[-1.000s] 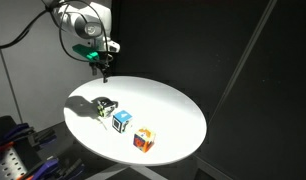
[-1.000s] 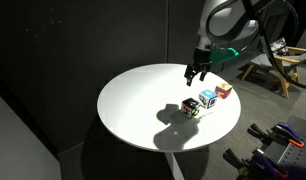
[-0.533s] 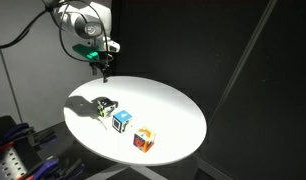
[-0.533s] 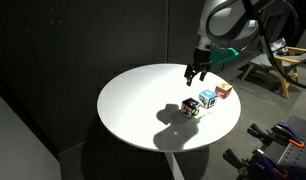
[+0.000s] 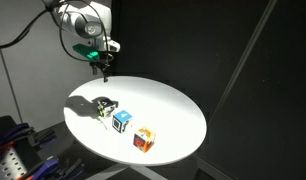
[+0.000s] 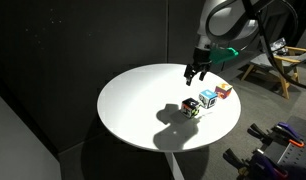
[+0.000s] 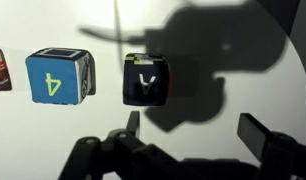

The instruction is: Turn the plushy cube on the left in an anticlockwise direction

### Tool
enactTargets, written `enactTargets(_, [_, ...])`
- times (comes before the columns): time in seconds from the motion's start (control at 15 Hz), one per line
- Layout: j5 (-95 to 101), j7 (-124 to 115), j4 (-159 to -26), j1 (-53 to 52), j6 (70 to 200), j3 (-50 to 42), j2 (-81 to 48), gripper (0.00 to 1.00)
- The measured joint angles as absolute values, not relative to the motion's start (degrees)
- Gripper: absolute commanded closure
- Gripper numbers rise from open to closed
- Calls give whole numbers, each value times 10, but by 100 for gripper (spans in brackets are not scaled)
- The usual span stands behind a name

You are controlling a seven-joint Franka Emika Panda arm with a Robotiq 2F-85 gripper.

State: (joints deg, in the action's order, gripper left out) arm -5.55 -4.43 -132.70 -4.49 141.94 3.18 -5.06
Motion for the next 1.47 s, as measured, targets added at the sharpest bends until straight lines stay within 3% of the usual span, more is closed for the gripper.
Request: enactTargets(1.47, [-45,-49,-1264,-45,1395,23,-157,0])
